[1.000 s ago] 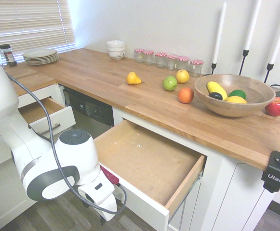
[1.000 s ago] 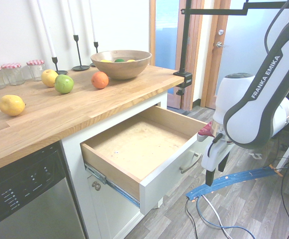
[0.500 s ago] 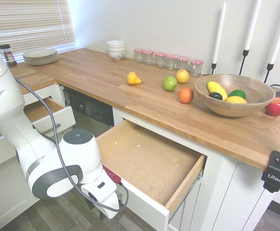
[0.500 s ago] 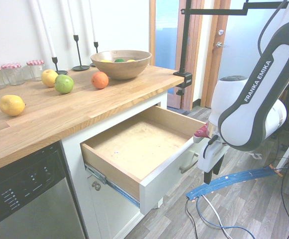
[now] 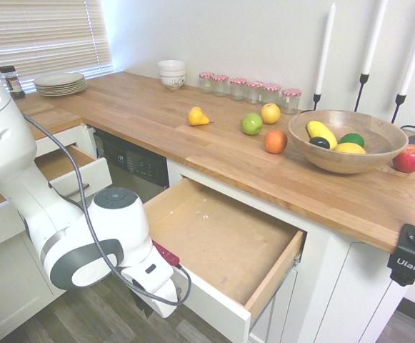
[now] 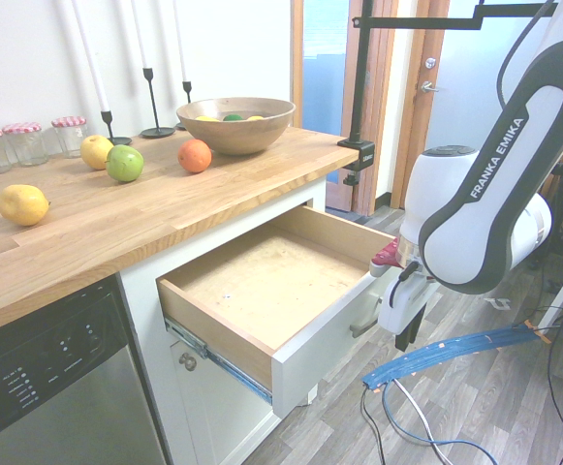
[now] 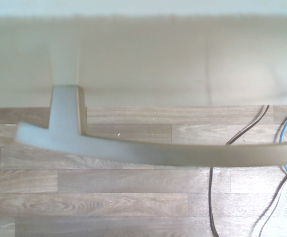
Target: Close the drawer
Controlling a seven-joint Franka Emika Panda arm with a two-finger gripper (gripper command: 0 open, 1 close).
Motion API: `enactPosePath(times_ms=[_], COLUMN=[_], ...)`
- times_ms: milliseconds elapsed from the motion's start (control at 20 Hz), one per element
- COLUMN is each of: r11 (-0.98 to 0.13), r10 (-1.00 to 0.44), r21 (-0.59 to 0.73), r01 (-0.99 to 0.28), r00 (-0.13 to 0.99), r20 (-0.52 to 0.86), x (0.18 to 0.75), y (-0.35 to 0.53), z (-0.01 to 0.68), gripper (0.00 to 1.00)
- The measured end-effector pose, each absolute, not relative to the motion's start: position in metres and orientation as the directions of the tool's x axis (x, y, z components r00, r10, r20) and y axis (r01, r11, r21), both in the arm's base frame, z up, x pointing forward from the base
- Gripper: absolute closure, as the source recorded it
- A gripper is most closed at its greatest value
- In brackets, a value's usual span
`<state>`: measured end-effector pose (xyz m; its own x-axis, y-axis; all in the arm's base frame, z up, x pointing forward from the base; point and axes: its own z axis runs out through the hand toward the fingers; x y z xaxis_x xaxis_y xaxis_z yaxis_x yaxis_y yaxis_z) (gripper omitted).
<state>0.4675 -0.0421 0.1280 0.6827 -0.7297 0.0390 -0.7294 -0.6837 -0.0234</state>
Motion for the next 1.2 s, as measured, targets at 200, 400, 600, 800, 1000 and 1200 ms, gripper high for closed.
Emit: enactPosePath(times_ms=[200,400,600,800,1000,1200], r11=[-0.683,-0.683,-0.683,-0.686,-0.688,-0.690], r10=[-0.730,-0.731,-0.730,-0.727,-0.725,-0.723], r21=[-0.022,-0.022,-0.022,-0.024,-0.025,-0.021], r01=[-0.730,-0.731,-0.730,-0.727,-0.725,-0.723], r00=[0.682,0.681,0.682,0.685,0.687,0.689], r20=[0.043,0.043,0.046,0.052,0.049,0.043], x=[0.469,0.472,0.476,0.487,0.502,0.518], y=[-0.043,-0.044,-0.044,-0.044,-0.043,-0.040], z=[0.129,0.129,0.128,0.125,0.127,0.132], gripper=[1.00,1.00,1.00,1.00,1.00,1.00])
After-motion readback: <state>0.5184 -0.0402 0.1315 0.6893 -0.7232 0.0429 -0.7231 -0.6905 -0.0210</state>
